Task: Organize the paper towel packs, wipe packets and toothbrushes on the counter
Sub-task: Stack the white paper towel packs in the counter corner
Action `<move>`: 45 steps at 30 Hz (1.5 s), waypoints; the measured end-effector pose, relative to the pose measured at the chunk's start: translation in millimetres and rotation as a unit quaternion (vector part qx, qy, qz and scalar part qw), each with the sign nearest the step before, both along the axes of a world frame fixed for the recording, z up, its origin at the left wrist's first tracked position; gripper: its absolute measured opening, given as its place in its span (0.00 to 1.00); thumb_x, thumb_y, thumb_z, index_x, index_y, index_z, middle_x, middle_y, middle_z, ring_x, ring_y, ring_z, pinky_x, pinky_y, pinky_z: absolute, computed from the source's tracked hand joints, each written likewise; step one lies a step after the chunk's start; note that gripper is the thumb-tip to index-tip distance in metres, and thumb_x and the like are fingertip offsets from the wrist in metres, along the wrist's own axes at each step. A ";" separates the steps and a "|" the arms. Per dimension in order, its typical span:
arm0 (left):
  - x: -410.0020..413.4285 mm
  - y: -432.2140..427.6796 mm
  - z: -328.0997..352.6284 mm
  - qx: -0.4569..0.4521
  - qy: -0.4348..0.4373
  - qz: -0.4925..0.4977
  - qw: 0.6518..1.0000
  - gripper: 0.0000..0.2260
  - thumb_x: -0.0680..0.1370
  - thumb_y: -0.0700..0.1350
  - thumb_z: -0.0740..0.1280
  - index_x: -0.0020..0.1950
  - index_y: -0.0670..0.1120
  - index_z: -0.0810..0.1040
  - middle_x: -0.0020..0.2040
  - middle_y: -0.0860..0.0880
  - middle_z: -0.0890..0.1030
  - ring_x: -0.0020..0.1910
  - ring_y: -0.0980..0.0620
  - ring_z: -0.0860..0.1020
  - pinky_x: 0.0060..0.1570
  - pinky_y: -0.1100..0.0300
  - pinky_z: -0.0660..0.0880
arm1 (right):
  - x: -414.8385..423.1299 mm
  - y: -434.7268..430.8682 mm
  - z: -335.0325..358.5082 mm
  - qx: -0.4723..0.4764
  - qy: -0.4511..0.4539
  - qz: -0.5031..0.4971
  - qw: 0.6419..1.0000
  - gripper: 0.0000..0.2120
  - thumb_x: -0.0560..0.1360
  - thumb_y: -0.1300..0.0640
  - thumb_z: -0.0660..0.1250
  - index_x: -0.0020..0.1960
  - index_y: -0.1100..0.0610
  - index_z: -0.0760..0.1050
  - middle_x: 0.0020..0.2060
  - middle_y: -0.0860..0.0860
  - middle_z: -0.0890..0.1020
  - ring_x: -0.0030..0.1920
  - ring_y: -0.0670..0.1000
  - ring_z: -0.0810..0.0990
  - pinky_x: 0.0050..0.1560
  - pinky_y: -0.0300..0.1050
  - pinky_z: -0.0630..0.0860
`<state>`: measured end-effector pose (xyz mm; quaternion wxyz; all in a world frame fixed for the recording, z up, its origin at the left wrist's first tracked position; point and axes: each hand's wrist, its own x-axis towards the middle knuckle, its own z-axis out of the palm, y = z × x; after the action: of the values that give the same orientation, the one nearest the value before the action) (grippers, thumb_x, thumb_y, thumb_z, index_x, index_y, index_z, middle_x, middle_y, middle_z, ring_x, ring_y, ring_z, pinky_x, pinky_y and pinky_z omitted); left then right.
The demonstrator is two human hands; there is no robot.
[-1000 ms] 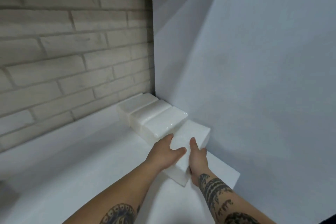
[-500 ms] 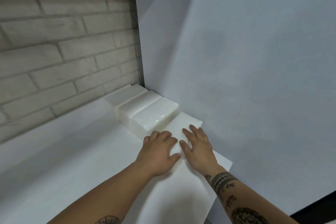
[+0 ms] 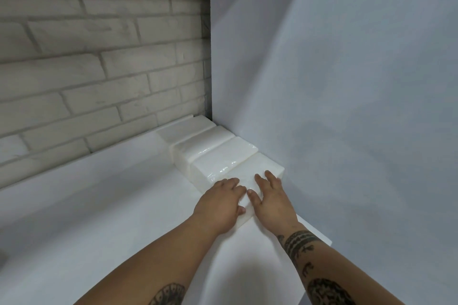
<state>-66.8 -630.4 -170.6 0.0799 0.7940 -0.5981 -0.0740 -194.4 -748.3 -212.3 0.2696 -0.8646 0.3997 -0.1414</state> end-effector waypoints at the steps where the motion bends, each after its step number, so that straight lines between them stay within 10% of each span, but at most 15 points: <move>1: 0.7 -1.0 -1.0 0.001 0.006 0.002 1.000 0.24 0.83 0.53 0.64 0.79 0.52 0.65 0.82 0.51 0.59 0.79 0.47 0.59 0.74 0.56 0.61 | 2.2 -1.3 -1.0 0.001 -0.002 -0.002 1.000 0.28 0.83 0.39 0.57 0.80 0.48 0.61 0.82 0.48 0.54 0.82 0.54 0.55 0.78 0.55 0.61; 17: 52.1 112.7 34.0 -0.057 0.043 0.148 0.986 0.21 0.84 0.48 0.58 0.77 0.50 0.67 0.76 0.51 0.69 0.73 0.46 0.67 0.67 0.50 0.71 | 38.2 35.0 43.4 -0.042 0.033 -0.115 0.992 0.24 0.79 0.52 0.62 0.75 0.49 0.71 0.79 0.49 0.65 0.79 0.57 0.56 0.76 0.63 0.54; 27: 129.5 319.5 72.4 -0.097 0.018 0.340 0.935 0.19 0.82 0.49 0.60 0.74 0.51 0.73 0.68 0.46 0.78 0.67 0.44 0.74 0.62 0.50 0.75 | 161.5 236.4 98.6 -0.015 -0.106 0.143 0.984 0.13 0.78 0.56 0.68 0.62 0.47 0.80 0.70 0.48 0.75 0.73 0.56 0.67 0.72 0.57 0.61; 38: 148.8 590.6 108.1 -0.149 0.011 0.537 0.830 0.18 0.80 0.50 0.62 0.70 0.55 0.77 0.63 0.53 0.82 0.62 0.47 0.78 0.60 0.53 0.77 | 222.2 508.5 95.6 0.094 -0.134 0.344 0.925 0.13 0.76 0.58 0.71 0.51 0.39 0.76 0.56 0.41 0.77 0.65 0.52 0.77 0.70 0.56 0.69; 45: 136.8 751.6 88.4 -0.051 0.050 0.730 0.680 0.21 0.77 0.53 0.65 0.68 0.49 0.72 0.64 0.47 0.74 0.66 0.43 0.71 0.59 0.50 0.72 | 232.6 662.7 85.8 0.184 -0.086 0.444 0.873 0.11 0.78 0.54 0.68 0.56 0.38 0.74 0.59 0.41 0.79 0.61 0.47 0.77 0.67 0.51 0.73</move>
<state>70.0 121.2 -82.2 0.1783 0.9687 0.1728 -0.0014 38.3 -85.6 -126.5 0.4915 -0.8703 -0.0317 -0.0041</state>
